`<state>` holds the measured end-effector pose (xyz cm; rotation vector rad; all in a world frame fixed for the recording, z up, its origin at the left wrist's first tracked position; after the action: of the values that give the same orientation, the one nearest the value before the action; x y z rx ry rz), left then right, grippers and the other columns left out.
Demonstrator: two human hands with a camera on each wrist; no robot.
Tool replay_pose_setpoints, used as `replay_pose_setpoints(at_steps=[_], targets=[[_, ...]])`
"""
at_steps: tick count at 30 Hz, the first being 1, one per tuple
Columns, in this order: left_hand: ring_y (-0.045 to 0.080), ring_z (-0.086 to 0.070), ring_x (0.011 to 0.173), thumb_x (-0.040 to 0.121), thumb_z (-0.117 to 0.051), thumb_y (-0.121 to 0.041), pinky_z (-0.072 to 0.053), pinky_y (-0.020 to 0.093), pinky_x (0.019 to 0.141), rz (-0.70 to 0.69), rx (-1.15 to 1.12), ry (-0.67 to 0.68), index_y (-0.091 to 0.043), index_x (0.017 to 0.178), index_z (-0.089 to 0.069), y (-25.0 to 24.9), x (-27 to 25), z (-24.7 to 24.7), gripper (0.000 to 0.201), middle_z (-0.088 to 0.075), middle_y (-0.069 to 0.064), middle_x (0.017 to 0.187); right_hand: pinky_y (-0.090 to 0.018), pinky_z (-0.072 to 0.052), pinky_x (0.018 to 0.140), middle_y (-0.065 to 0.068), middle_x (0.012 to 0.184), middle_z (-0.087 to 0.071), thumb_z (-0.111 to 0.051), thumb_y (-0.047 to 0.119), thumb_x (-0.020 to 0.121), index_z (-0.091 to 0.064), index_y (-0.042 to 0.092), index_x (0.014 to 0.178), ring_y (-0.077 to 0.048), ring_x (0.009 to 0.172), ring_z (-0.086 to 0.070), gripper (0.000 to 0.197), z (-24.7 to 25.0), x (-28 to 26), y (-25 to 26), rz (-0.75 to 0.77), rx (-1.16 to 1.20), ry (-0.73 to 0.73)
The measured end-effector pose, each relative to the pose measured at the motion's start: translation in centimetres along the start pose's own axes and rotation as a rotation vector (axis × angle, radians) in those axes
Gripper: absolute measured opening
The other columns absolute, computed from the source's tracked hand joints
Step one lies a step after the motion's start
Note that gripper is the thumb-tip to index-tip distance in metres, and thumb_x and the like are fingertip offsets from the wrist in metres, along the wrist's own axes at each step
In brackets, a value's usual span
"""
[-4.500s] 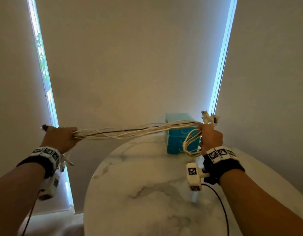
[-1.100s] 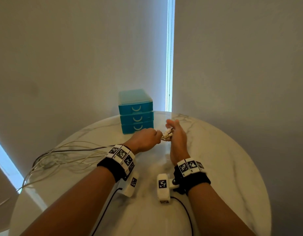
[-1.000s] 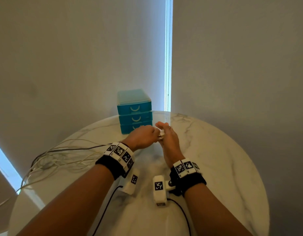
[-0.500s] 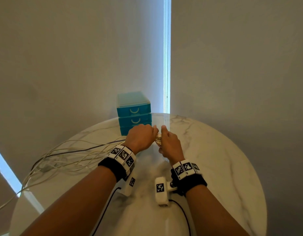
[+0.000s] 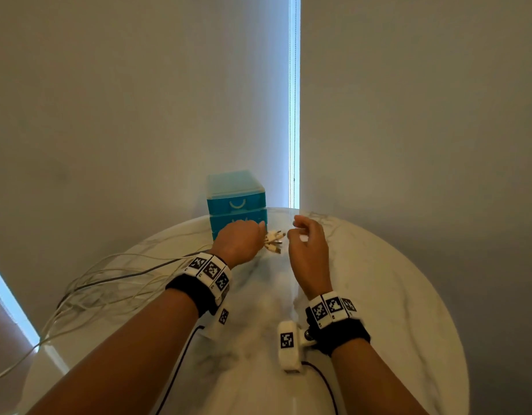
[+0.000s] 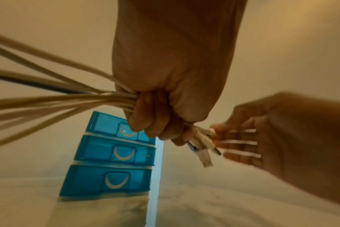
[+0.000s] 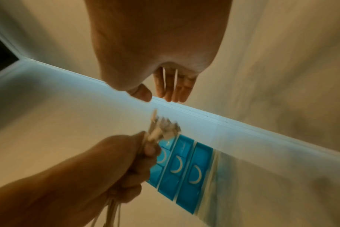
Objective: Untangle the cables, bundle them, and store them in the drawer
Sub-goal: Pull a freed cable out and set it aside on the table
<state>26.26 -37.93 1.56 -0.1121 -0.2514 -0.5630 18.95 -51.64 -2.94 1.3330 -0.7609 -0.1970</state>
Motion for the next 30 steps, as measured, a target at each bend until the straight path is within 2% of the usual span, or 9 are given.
replay_pose_setpoints(at_steps=[2, 5, 7, 11, 14, 18, 25, 28, 30], targets=[[0.028, -0.067, 0.094, 0.116, -0.039, -0.023, -0.050, 0.037, 0.080, -0.031, 0.044, 0.089, -0.013, 0.099, -0.059, 0.1, -0.4, -0.7, 0.029, -0.061, 0.005, 0.094, -0.020, -0.044, 0.104, 0.008, 0.142, -0.056, -0.072, 0.017, 0.096, -0.057, 0.029, 0.141, -0.010, 0.130, -0.051, 0.049, -1.7, -0.7, 0.9, 0.083, -0.086, 0.212], [0.029, -0.070, 0.103, 0.111, -0.052, -0.019, -0.053, 0.036, 0.088, -0.097, 0.067, 0.224, -0.005, 0.119, -0.070, -0.6, -0.9, -2.1, 0.025, -0.071, 0.012, 0.113, -0.045, -0.048, 0.115, 0.002, 0.147, -0.055, -0.077, 0.025, 0.089, -0.050, 0.028, 0.149, -0.021, 0.133, -0.056, 0.065, -5.0, -2.5, 0.2, 0.130, -0.348, 0.480], [0.025, -0.064, 0.094, 0.110, -0.052, -0.019, -0.047, 0.033, 0.082, -0.128, 0.064, 0.299, -0.003, 0.119, -0.071, -1.1, -1.4, -2.9, 0.027, -0.072, 0.013, 0.118, -0.051, -0.050, 0.112, -0.001, 0.144, -0.056, -0.071, 0.032, 0.097, -0.050, 0.025, 0.146, -0.025, 0.127, -0.061, 0.053, -6.1, -2.7, -1.5, 0.070, -0.556, 0.548], [0.026, -0.064, 0.094, 0.114, -0.043, -0.024, -0.046, 0.033, 0.083, -0.128, 0.064, 0.398, -0.004, 0.118, -0.073, -1.4, -2.3, -3.4, 0.036, -0.072, 0.016, 0.116, -0.045, -0.055, 0.105, -0.002, 0.136, -0.062, -0.063, 0.030, 0.104, -0.054, 0.026, 0.140, -0.023, 0.115, -0.066, 0.037, -7.2, -3.3, -4.1, -0.029, -0.738, 0.689], [0.027, -0.065, 0.095, 0.115, -0.035, -0.029, -0.048, 0.036, 0.085, -0.056, 0.017, 0.409, -0.006, 0.111, -0.072, -0.3, -2.3, -3.2, 0.044, -0.070, 0.017, 0.111, -0.046, -0.053, 0.107, -0.003, 0.135, -0.063, -0.059, 0.029, 0.106, -0.050, 0.024, 0.142, -0.027, 0.121, -0.065, 0.037, -7.1, -3.3, -3.7, -0.033, -0.726, 0.694], [0.018, -0.055, 0.067, 0.112, -0.033, -0.044, -0.047, 0.033, 0.070, 0.094, -0.057, 0.320, -0.017, 0.080, -0.062, 2.5, -0.9, -1.8, 0.051, -0.062, 0.005, 0.079, -0.049, -0.054, 0.101, -0.006, 0.135, -0.058, -0.051, 0.032, 0.110, -0.048, 0.017, 0.137, -0.028, 0.116, -0.065, 0.031, -6.9, -2.9, -2.3, 0.023, -0.691, 0.599], [0.015, -0.055, 0.064, 0.111, -0.026, -0.061, -0.043, 0.028, 0.062, 0.252, -0.114, 0.355, -0.019, 0.081, -0.063, 8.4, -2.0, -2.6, 0.063, -0.063, -0.001, 0.076, -0.046, -0.052, 0.095, -0.010, 0.133, -0.056, -0.046, 0.039, 0.113, -0.049, 0.013, 0.130, -0.033, 0.113, -0.064, 0.032, -6.8, -3.2, -2.4, 0.032, -0.702, 0.565], [0.019, -0.061, 0.076, 0.112, -0.025, -0.058, -0.043, 0.034, 0.070, 0.185, -0.005, 0.202, -0.022, 0.077, -0.062, 8.4, -2.0, -1.5, 0.062, -0.065, 0.001, 0.084, -0.050, -0.051, 0.101, -0.011, 0.131, -0.061, -0.047, 0.038, 0.112, -0.051, 0.015, 0.127, -0.031, 0.114, -0.063, 0.028, -7.2, -3.4, -2.6, -0.012, -0.609, 0.582], [0.024, -0.060, 0.077, 0.112, -0.030, -0.049, -0.043, 0.035, 0.070, 0.150, 0.041, 0.064, -0.021, 0.070, -0.054, 7.8, -2.1, -0.1, 0.055, -0.062, 0.004, 0.082, -0.040, -0.050, 0.092, -0.006, 0.120, -0.065, -0.045, 0.041, 0.113, -0.054, 0.020, 0.121, -0.021, 0.103, -0.063, 0.025, -7.3, -3.9, -2.8, -0.077, -0.510, 0.627]])
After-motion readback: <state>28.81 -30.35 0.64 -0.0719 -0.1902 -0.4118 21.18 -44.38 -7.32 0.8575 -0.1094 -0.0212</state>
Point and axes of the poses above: each hand's wrist, its own x-axis towards the middle knuckle, its own z-axis out of the back of the hand, y = z × x, the point moved 9 cm from there along x, towards the middle knuckle
